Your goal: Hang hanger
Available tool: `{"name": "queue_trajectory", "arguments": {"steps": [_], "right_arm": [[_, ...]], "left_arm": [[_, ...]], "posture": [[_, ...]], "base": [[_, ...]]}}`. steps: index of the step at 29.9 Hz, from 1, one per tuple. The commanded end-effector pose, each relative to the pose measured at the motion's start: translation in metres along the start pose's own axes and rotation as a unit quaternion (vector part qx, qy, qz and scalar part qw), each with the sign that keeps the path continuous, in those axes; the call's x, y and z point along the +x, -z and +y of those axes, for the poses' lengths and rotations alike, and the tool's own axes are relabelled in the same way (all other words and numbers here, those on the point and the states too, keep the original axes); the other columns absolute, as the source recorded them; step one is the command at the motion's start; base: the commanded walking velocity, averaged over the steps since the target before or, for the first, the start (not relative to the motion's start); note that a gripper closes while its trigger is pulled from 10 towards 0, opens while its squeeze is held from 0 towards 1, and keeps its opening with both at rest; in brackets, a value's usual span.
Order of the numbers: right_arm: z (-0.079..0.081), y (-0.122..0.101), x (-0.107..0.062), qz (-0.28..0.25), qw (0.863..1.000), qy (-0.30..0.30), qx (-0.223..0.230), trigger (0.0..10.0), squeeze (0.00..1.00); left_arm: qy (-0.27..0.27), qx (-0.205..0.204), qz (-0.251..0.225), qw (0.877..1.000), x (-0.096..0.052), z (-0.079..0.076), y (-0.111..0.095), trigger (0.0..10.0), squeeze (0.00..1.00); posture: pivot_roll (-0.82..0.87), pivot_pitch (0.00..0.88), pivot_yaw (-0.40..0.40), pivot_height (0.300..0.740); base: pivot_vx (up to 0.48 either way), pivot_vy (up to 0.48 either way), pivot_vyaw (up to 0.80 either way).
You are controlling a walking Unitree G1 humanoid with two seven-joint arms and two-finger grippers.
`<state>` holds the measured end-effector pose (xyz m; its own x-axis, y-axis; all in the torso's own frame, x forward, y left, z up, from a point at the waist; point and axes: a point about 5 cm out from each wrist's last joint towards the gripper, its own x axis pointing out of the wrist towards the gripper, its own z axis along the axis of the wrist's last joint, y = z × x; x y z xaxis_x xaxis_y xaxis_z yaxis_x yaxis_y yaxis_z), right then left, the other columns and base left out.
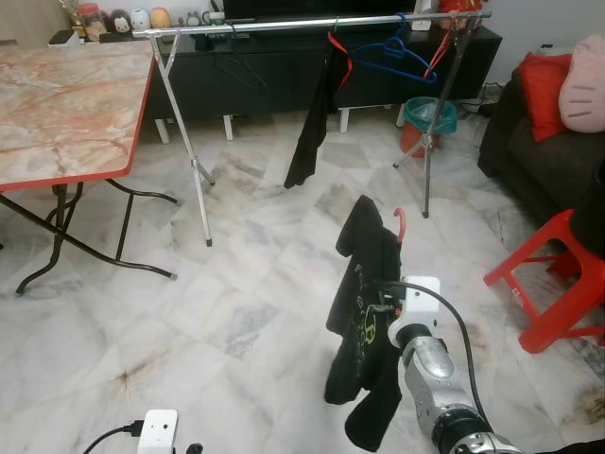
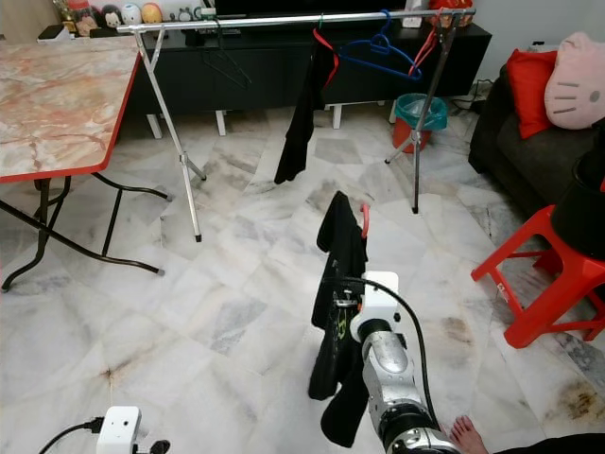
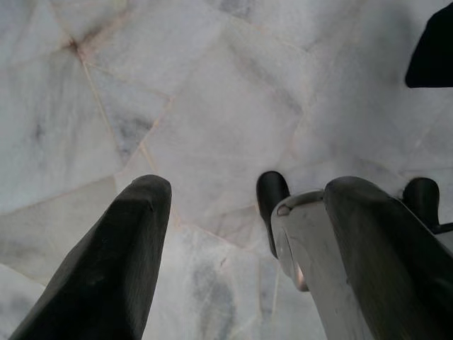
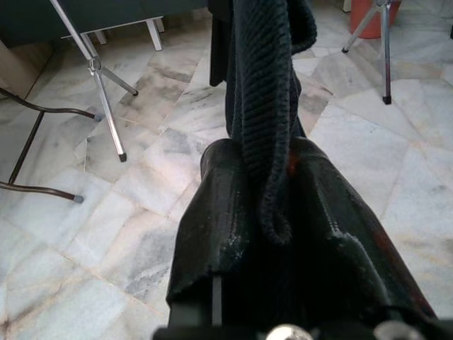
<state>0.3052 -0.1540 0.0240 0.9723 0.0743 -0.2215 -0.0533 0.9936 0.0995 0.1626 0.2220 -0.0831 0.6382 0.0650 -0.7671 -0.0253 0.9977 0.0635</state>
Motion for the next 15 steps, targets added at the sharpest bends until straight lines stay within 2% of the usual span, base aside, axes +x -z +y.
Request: {"name": "queue_trajectory", "arguments": {"steps": [1,15], "right_arm": [[-0.0002,-0.0101,0.0039,-0.021,1.000,0.000,0.001,10.0,0.00],[0.0008,-0.0094,0.0039,-0.020,1.000,0.001,0.002,10.0,0.00]], "left_arm": [[0.000,-0.003,0.010,1.000,-0.0006,0.0019,0.0029,10.0,0.00],[-0.001,-0.004,0.014,1.000,-0.0021,0.0031,0.0067,10.0,0.00]], "posture": [[0.01,0.031,-0.011,0.740],[0.01,0.033,-0.008,0.740]], "base": [[0.000,0.000,0.00],[0.000,0.000,0.00]]}}
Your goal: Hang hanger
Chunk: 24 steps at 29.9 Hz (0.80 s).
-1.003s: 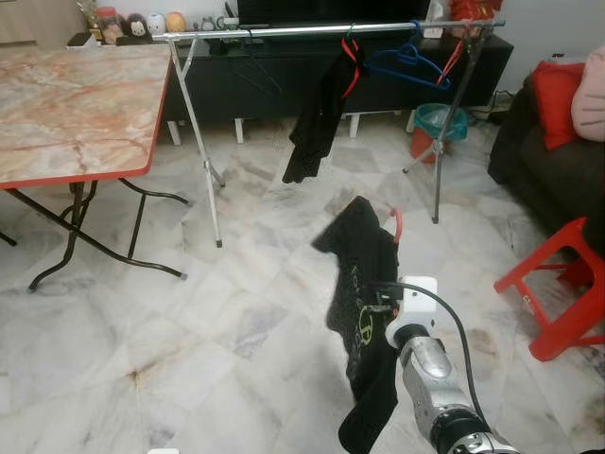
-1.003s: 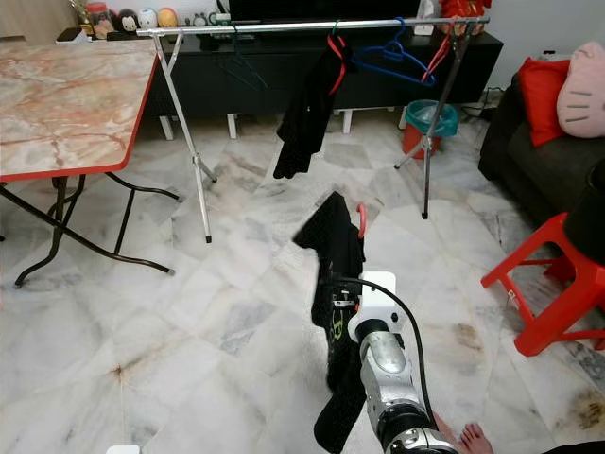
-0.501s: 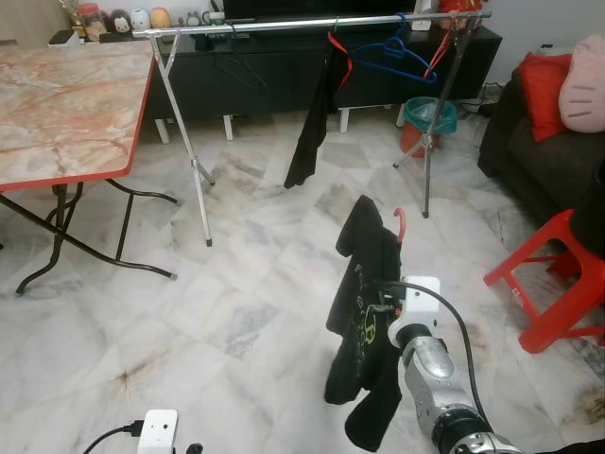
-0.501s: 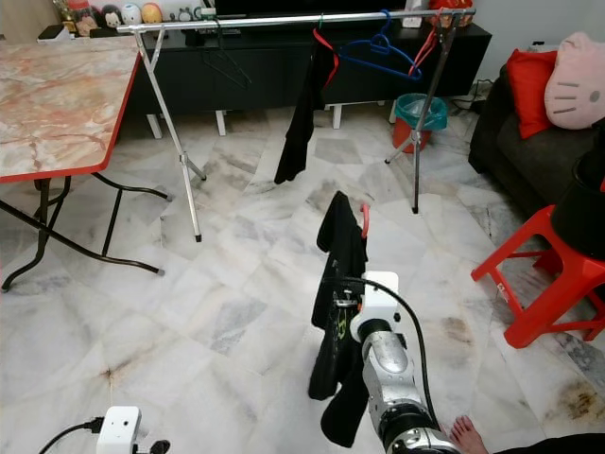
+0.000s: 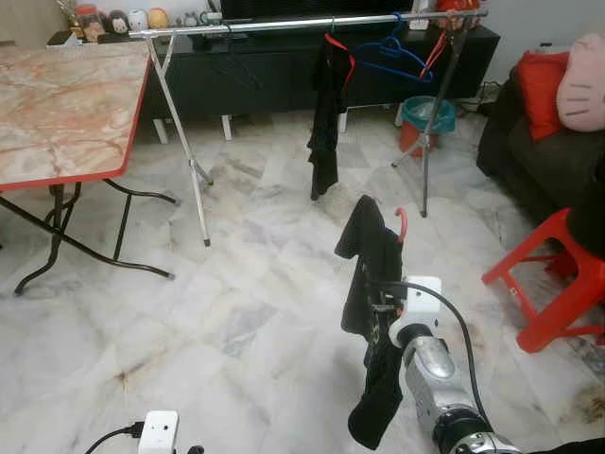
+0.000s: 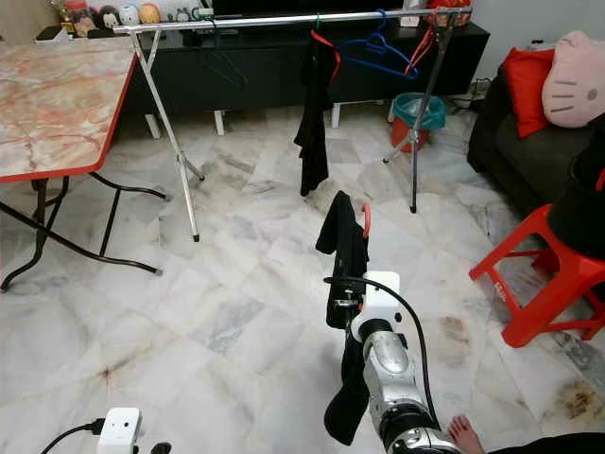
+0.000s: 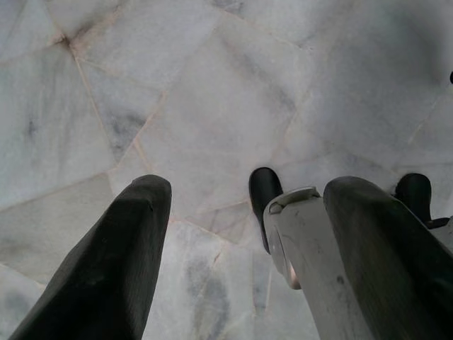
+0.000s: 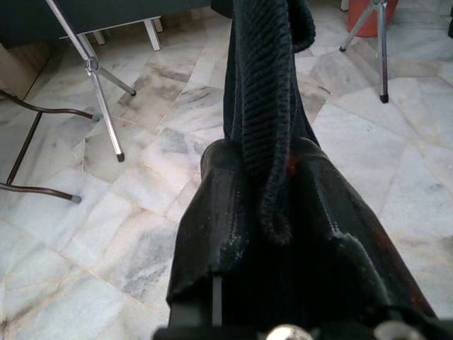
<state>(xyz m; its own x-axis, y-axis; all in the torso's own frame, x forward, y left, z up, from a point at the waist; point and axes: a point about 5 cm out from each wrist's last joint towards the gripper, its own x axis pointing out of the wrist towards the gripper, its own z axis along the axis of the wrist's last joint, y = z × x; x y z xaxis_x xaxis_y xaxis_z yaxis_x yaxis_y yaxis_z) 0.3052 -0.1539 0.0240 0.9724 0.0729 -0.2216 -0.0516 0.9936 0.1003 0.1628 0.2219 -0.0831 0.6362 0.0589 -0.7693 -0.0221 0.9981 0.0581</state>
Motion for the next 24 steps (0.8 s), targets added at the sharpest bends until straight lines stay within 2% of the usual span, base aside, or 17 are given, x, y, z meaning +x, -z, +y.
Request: {"name": "queue_trajectory", "arguments": {"steps": [1,5,9,13,18,19,23,24], "right_arm": [[0.001,-0.010,0.004,-0.021,1.000,0.000,0.002,10.0,0.00],[0.001,-0.010,0.004,-0.021,1.000,0.001,0.003,10.0,0.00],[0.000,-0.012,0.004,-0.027,1.000,0.003,0.004,10.0,0.00],[-0.001,-0.011,0.004,-0.027,1.000,0.005,0.005,10.0,0.00],[0.000,-0.011,0.004,-0.028,1.000,0.003,0.006,10.0,0.00],[0.000,-0.011,0.003,-0.029,1.000,0.004,0.006,10.0,0.00],[-0.003,-0.010,0.002,-0.029,1.000,0.007,0.006,10.0,0.00],[-0.004,-0.009,0.001,-0.028,1.000,0.008,0.006,10.0,0.00]], "left_arm": [[-0.004,-0.004,0.014,1.000,-0.002,0.003,0.007,10.0,0.00],[-0.006,-0.004,0.017,1.000,-0.003,0.004,0.009,10.0,0.00],[-0.007,0.008,-0.012,1.000,-0.001,0.005,-0.002,10.0,0.00],[-0.018,-0.008,-0.088,0.996,0.004,0.012,-0.037,10.0,0.00],[-0.008,0.009,-0.129,0.992,0.004,0.010,-0.051,10.0,0.00],[-0.004,0.011,-0.157,0.988,0.002,0.010,-0.058,10.0,0.00],[0.004,0.018,-0.210,0.978,-0.002,0.009,-0.069,10.0,0.00],[0.017,0.039,-0.240,0.970,-0.007,0.007,-0.075,10.0,0.00]], "posture": [[0.01,0.033,-0.008,0.740],[0.02,0.033,-0.007,0.740],[0.01,0.036,-0.004,0.740],[0.02,0.037,-0.006,0.740],[0.02,0.037,0.001,0.740],[0.02,0.036,0.002,0.740],[0.02,0.041,0.001,0.740],[0.03,0.042,0.000,0.740]], "base": [[0.000,0.000,0.00],[0.000,0.000,0.00],[0.000,0.000,0.00],[0.000,0.000,0.00],[0.000,0.000,0.00],[0.000,0.000,0.00],[0.000,0.000,0.00],[0.000,0.000,0.00]]}}
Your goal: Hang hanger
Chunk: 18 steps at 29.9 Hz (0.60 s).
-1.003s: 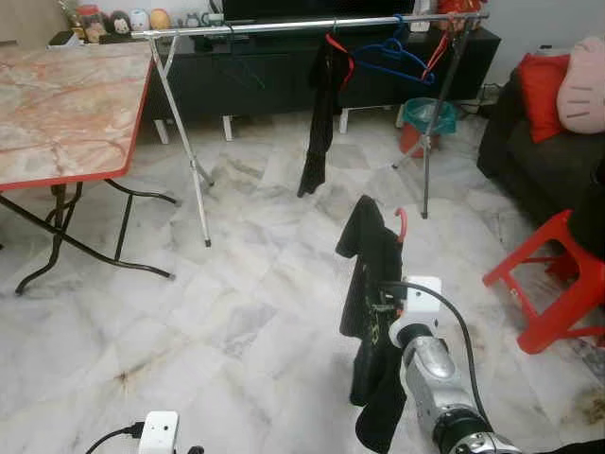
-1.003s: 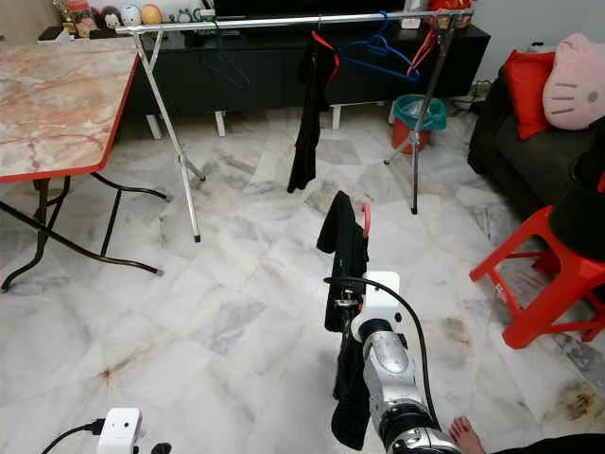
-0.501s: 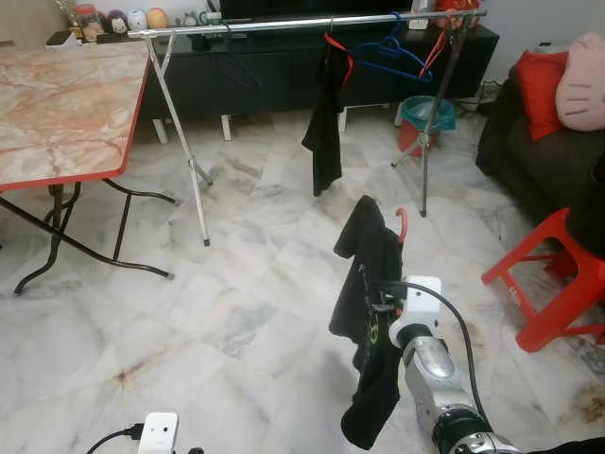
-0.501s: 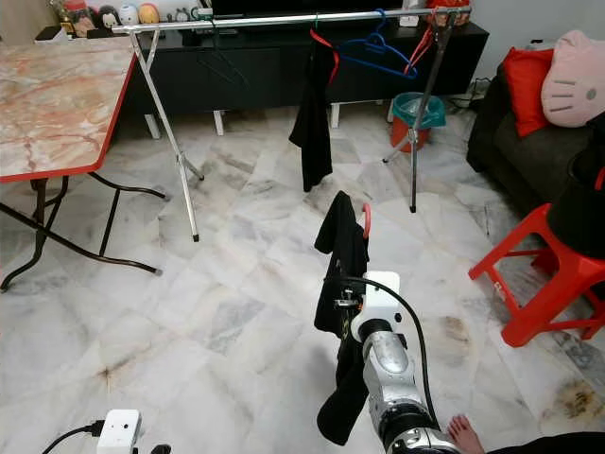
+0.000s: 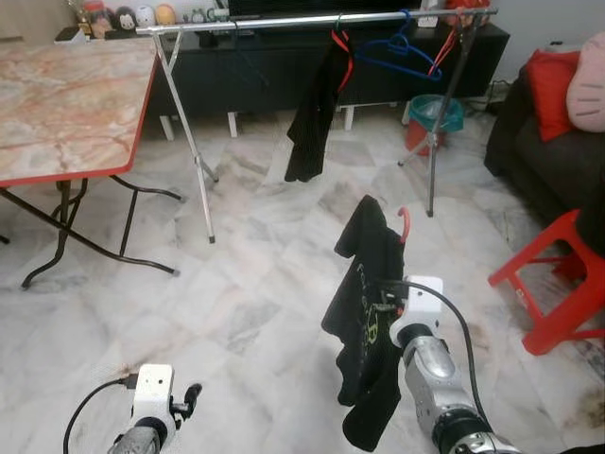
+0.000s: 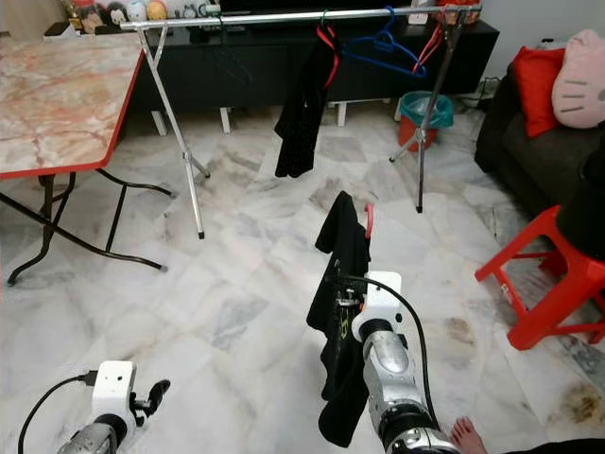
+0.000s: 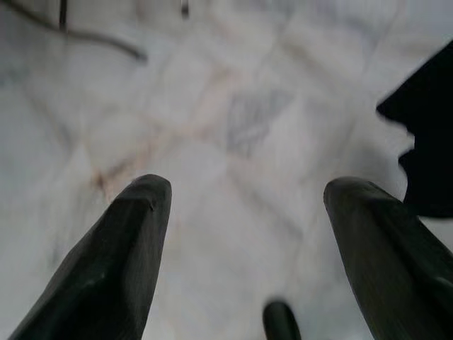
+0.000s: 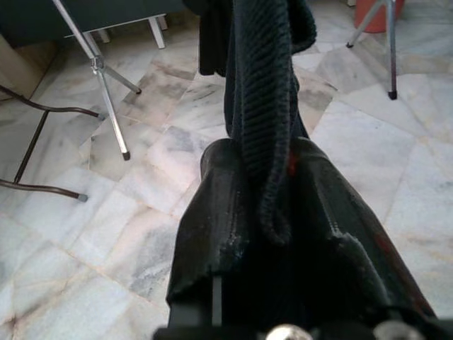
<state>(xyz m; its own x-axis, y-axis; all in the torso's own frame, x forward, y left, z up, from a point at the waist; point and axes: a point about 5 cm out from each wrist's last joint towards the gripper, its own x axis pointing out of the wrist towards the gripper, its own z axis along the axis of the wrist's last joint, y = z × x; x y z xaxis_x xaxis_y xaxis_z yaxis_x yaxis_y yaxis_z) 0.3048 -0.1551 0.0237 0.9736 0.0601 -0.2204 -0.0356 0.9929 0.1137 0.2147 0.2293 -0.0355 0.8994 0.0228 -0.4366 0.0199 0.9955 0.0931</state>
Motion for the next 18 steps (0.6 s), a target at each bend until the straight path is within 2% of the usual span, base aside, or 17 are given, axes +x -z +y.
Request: {"name": "queue_trajectory", "arguments": {"steps": [1,6,16,18], "right_arm": [[-0.003,-0.010,0.002,-0.026,1.000,0.002,-0.003,10.0,0.00],[0.000,-0.009,0.002,-0.024,1.000,-0.003,-0.003,10.0,0.00],[-0.002,-0.012,0.003,-0.028,1.000,-0.003,-0.006,10.0,0.00],[-0.003,-0.012,0.003,-0.029,1.000,0.000,-0.006,10.0,0.00]], "left_arm": [[0.018,0.017,-0.036,0.999,-0.002,-0.002,-0.007,10.0,0.00],[0.022,0.012,-0.081,0.996,-0.006,-0.006,-0.018,10.0,0.00],[0.029,0.012,-0.073,0.997,0.003,-0.013,-0.023,10.0,0.00],[0.030,0.015,-0.077,0.996,0.005,-0.014,-0.028,10.0,0.00]], "posture": [[0.03,0.042,0.000,0.740],[0.03,0.039,-0.006,0.740],[0.01,0.021,0.001,0.740],[0.01,0.017,0.003,0.740]], "base": [[0.000,0.000,0.00],[0.000,0.000,0.00],[-0.274,0.000,0.00],[0.000,0.000,0.00]]}}
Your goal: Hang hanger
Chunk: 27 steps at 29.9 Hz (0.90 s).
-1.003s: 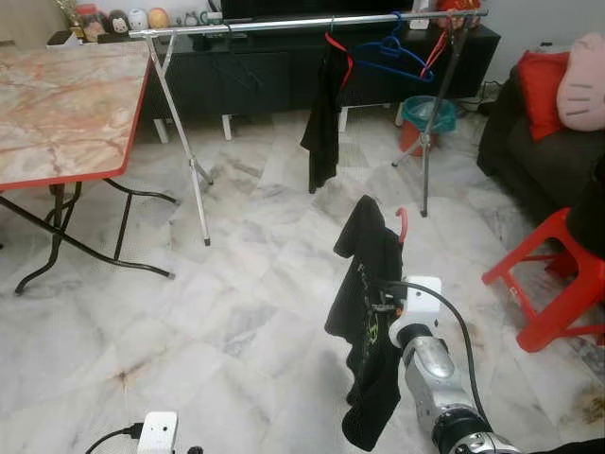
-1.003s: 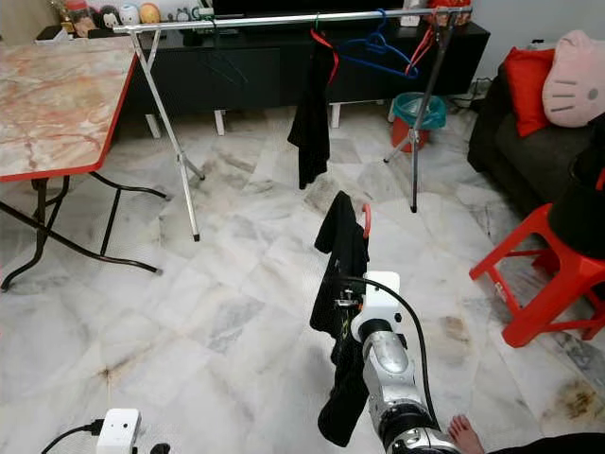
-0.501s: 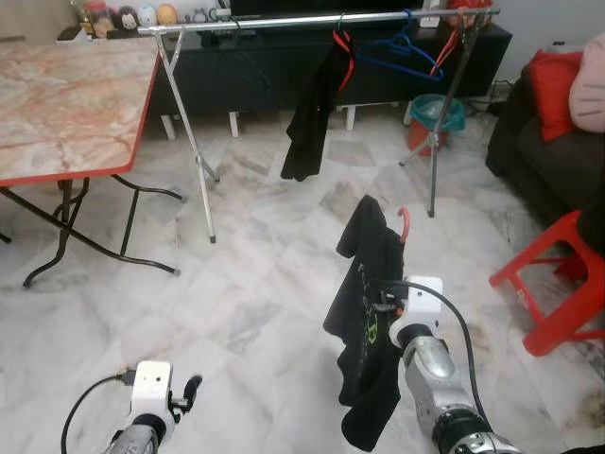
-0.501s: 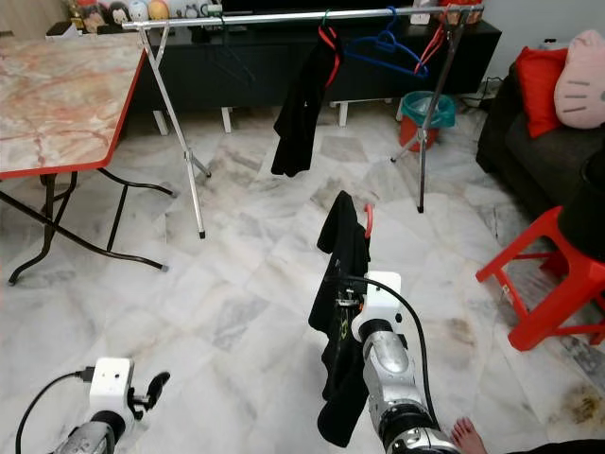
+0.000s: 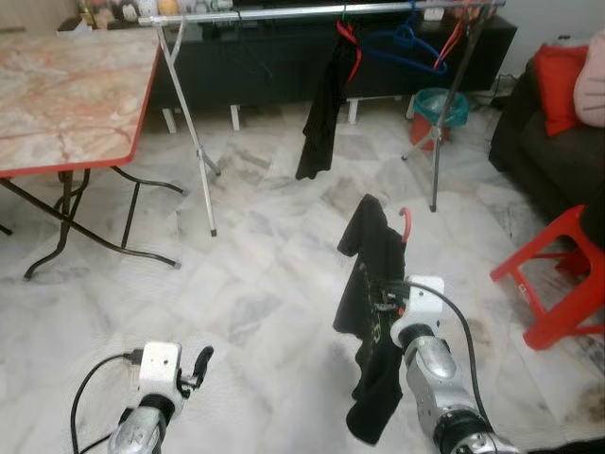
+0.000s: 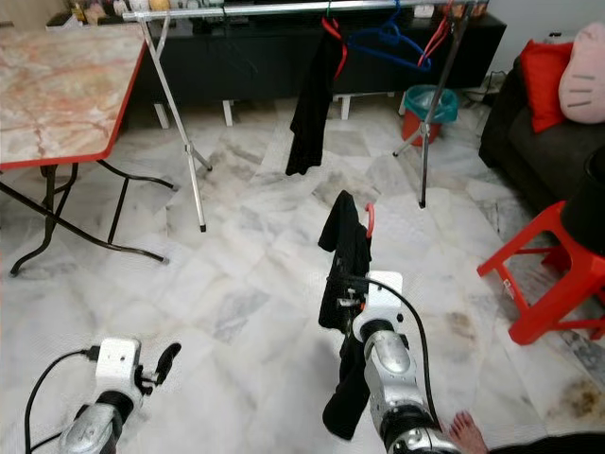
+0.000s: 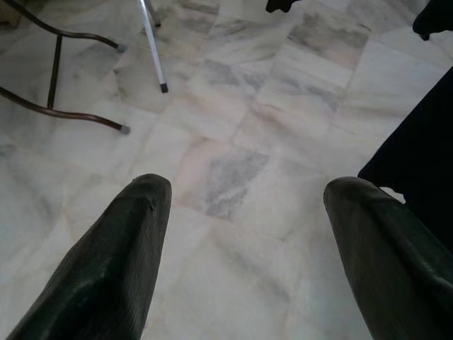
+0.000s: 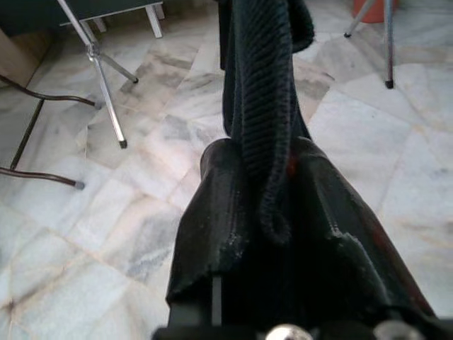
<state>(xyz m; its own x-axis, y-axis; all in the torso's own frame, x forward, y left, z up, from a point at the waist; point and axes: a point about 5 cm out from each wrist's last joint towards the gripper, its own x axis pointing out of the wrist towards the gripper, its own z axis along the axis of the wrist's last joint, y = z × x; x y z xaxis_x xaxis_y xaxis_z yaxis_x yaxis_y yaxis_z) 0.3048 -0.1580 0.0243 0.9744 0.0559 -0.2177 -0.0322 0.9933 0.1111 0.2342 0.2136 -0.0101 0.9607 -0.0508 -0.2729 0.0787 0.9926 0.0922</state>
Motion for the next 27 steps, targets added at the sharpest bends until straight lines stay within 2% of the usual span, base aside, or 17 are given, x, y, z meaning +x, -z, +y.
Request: {"name": "queue_trajectory", "arguments": {"steps": [1,22,25,26,27], "right_arm": [[0.000,-0.011,0.003,-0.027,1.000,-0.002,-0.005,10.0,0.00],[0.002,-0.015,0.006,-0.030,1.000,-0.006,-0.007,10.0,0.00],[0.000,-0.015,0.007,-0.012,0.999,-0.012,-0.045,10.0,0.00],[0.001,-0.019,0.009,-0.014,0.997,-0.032,-0.075,10.0,0.00],[0.001,-0.019,0.009,-0.014,0.997,-0.032,-0.075,10.0,0.00]], "left_arm": [[0.003,0.006,0.014,1.000,-0.002,-0.002,0.003,10.0,0.00],[0.010,0.006,-0.008,1.000,0.004,-0.007,-0.008,10.0,0.00],[0.011,0.011,-0.023,1.000,0.008,-0.003,-0.017,10.0,0.00],[0.022,0.024,-0.039,0.999,0.011,-0.003,-0.026,10.0,0.00],[0.022,0.024,-0.039,0.999,0.011,-0.003,-0.026,10.0,0.00]], "posture": [[0.01,0.017,0.003,0.740],[0.02,0.022,0.003,0.740],[0.02,0.028,0.004,0.740],[0.02,0.032,0.003,0.740],[0.02,0.032,0.003,0.740]], "base": [[0.000,0.000,0.00],[0.000,0.000,0.00],[0.000,0.000,0.00],[0.000,0.000,0.00],[0.000,0.000,0.00]]}}
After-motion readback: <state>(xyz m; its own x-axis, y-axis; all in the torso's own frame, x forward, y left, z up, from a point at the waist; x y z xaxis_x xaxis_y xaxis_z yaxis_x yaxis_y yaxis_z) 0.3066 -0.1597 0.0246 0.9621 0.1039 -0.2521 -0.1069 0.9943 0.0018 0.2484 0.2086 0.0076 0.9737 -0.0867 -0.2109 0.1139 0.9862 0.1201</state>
